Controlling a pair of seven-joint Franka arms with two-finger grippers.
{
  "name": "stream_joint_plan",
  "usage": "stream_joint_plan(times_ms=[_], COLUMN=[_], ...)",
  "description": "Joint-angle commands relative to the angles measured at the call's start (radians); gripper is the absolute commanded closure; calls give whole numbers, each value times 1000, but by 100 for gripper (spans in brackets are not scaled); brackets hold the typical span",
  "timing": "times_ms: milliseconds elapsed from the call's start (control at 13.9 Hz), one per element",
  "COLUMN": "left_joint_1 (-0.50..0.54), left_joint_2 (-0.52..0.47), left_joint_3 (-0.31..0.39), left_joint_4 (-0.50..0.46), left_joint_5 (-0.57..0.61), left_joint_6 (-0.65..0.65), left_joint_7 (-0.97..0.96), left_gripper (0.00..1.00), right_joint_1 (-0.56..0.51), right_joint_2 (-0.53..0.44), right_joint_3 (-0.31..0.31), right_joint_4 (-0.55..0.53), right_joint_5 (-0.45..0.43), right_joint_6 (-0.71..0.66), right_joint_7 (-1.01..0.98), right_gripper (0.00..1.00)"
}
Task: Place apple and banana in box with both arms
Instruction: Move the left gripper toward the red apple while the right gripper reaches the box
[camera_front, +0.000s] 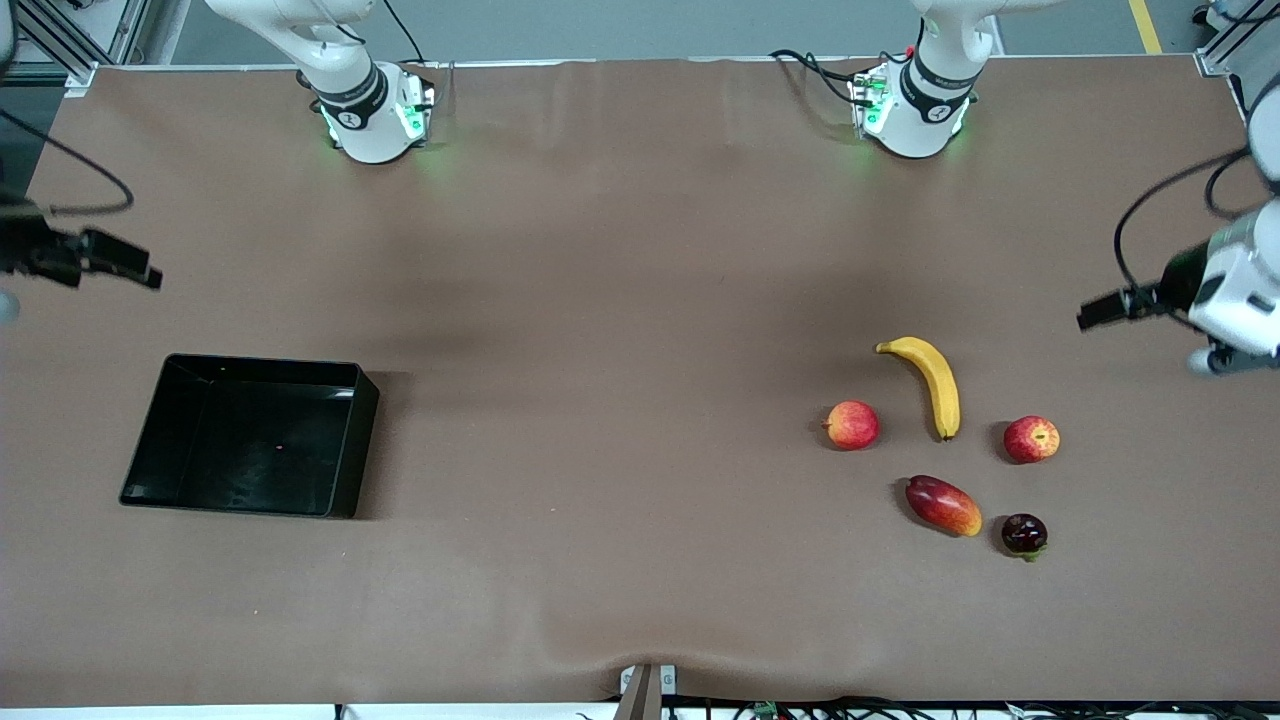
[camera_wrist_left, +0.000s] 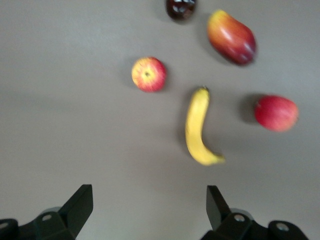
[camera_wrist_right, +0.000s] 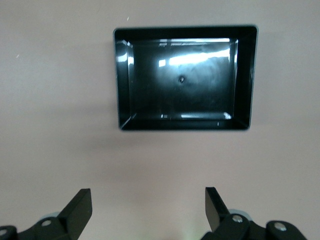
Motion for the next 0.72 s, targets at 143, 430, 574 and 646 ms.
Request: stream_joint_plan(times_ms=[143, 430, 574, 646], left_joint_1=[10, 14, 14, 14], left_joint_2=[105, 277, 357, 389], left_joint_3=[-8, -8, -6, -6], left_joint_4=[-88, -88, -88, -87], left_joint_5=[11, 11, 11, 11], left_joint_6=[201, 402, 510, 551], left_joint_7=[2, 4, 5, 8], left_gripper=[0, 0, 0, 0], right_joint_1=[-76, -162, -197, -212], right_joint_2=[155, 278, 321, 345], right_joint_3=[6, 7, 7, 7], right_joint_4=[10, -28, -67, -77], right_joint_5=[-15, -47, -47, -47], right_joint_6=[136, 305, 395, 440], right_joint_7=[8, -37, -70, -102], right_gripper=[0, 0, 0, 0])
